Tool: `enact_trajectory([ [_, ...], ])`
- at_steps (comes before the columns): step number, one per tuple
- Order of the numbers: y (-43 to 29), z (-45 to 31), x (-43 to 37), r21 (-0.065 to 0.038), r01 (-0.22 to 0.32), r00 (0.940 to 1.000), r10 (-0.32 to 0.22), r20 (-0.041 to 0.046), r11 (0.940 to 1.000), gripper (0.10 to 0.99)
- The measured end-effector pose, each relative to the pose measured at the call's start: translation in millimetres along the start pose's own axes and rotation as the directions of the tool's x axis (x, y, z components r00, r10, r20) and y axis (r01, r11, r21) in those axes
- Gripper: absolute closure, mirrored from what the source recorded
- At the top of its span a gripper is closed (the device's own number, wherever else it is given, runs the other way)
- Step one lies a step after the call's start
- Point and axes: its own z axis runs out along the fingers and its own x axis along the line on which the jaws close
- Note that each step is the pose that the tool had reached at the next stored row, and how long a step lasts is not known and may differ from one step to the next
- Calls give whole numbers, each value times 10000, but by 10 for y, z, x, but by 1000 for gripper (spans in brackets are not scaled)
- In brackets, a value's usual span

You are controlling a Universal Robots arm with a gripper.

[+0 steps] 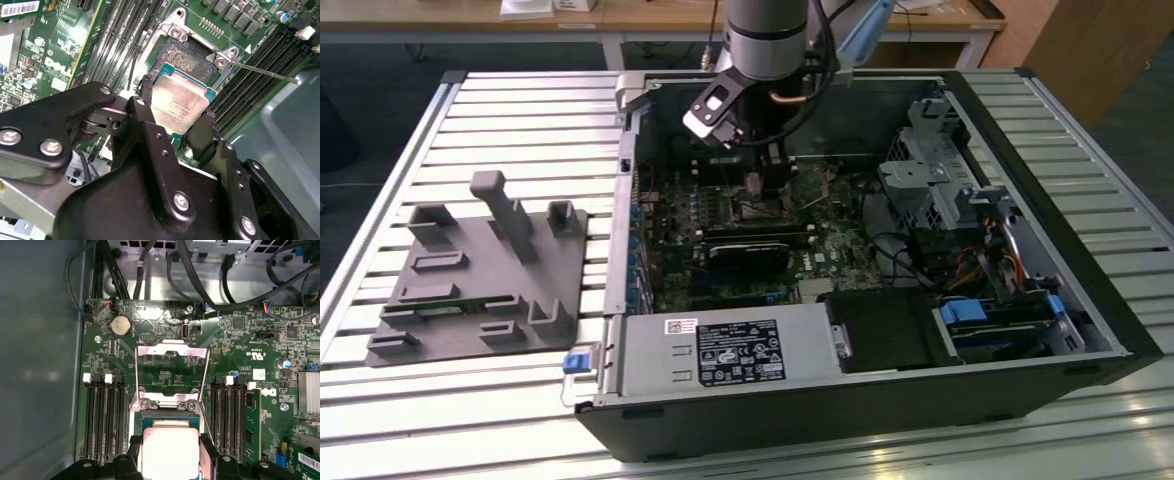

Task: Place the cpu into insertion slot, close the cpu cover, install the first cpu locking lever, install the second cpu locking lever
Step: 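Place the cpu into insertion slot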

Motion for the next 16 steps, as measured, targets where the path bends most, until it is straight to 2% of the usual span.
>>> enact_trajectory([
  [10, -20, 161, 0, 15, 27, 10000, -27, -1, 10000, 549],
  [16, -30, 190, 0, 15, 24, 10000, -24, -2, 10000, 549],
])
